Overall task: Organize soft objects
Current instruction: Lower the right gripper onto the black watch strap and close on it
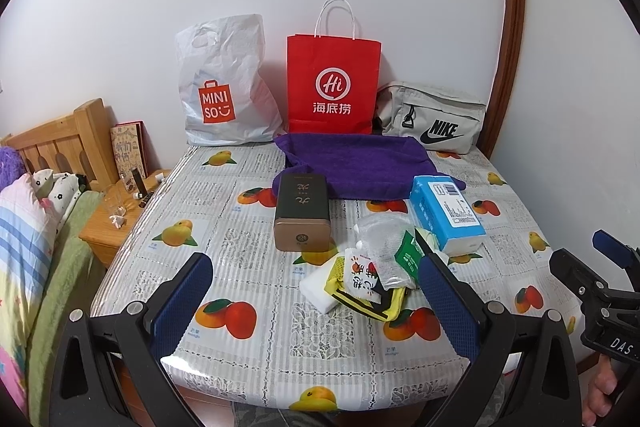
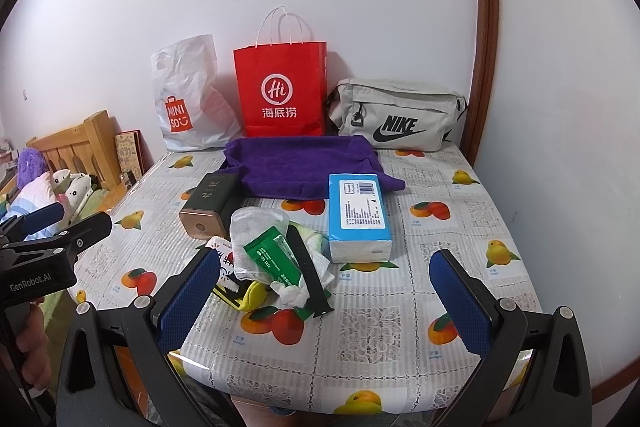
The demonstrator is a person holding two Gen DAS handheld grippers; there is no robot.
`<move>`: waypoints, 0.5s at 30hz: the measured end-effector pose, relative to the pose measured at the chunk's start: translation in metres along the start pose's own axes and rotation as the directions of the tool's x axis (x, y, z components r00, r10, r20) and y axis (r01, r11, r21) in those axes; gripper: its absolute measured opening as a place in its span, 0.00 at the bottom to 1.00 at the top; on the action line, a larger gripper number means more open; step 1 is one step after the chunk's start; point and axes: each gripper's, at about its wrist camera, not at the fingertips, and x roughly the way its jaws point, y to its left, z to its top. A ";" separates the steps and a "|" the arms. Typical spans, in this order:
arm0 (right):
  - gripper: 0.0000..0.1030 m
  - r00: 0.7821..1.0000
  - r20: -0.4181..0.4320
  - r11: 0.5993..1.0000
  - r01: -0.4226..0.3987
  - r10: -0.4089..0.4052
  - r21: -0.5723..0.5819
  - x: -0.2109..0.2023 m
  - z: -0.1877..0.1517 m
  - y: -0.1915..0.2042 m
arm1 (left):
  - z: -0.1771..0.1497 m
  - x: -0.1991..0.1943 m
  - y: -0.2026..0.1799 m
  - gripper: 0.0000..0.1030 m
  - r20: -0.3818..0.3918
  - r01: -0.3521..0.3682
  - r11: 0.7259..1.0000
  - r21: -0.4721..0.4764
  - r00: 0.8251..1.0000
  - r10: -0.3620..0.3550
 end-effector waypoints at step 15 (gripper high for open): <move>0.99 0.996 -0.093 0.999 0.005 -0.002 0.035 0.053 -0.022 -0.028 | -0.017 0.063 0.008 1.00 -0.120 -0.025 1.000 -0.012 0.993 0.023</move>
